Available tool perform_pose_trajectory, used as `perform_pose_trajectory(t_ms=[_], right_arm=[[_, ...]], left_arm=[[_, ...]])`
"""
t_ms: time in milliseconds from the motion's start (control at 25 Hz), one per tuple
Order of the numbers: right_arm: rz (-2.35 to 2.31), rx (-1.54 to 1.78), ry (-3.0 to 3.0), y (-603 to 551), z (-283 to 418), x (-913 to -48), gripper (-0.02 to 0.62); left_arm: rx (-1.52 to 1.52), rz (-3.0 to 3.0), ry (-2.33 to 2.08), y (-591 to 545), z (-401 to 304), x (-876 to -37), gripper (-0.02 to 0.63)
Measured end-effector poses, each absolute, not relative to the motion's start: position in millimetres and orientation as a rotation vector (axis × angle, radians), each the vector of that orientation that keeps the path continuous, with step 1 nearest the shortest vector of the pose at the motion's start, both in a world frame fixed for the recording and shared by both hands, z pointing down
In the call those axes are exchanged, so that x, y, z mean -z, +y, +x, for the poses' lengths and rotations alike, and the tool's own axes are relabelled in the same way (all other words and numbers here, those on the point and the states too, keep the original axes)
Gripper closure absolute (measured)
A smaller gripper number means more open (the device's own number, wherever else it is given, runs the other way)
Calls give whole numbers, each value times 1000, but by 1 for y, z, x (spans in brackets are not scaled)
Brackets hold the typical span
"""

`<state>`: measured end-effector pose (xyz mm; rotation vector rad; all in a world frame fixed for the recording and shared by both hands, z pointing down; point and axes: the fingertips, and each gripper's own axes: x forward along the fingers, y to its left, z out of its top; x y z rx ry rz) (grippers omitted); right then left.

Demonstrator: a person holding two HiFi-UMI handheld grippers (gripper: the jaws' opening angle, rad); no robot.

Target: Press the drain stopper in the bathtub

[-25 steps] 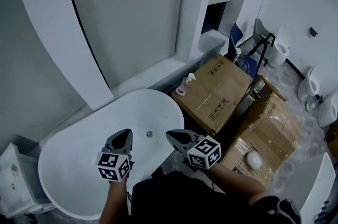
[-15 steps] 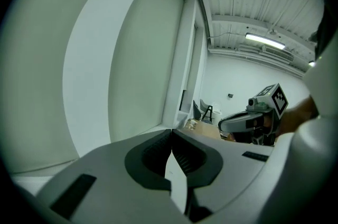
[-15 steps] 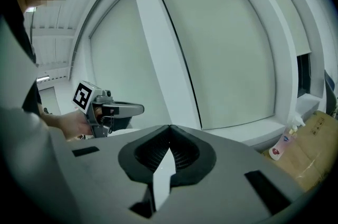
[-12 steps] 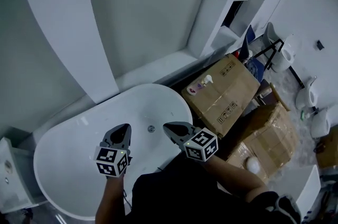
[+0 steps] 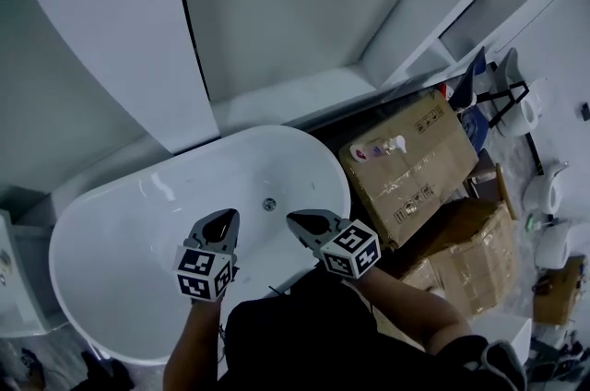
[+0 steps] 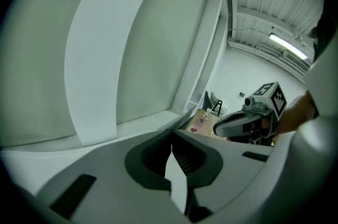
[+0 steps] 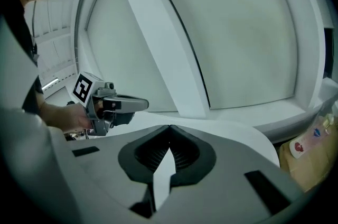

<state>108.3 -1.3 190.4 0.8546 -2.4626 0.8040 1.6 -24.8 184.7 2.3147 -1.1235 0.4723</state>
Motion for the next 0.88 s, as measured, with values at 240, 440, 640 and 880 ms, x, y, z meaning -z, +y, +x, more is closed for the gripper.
perform_pose_trajectory(t_ms=[240,440,640,880], right_arm=[[751,-867,-2359,-22,115,-278,581],[675,-890,-2328,-39,110,-341,581],[654,-959,-2284,-49,109,-411,581],[646,-987,-2223,-73,114,-527,581]], left_arm=[[-530,2219,-1121,-55,11,-256,588],[-558,2151,-1126,-73,19,-315,588],[-606,2105,-1100,-79,29,-381,588],[-645,2056,-1071,-92,40,-483,588]])
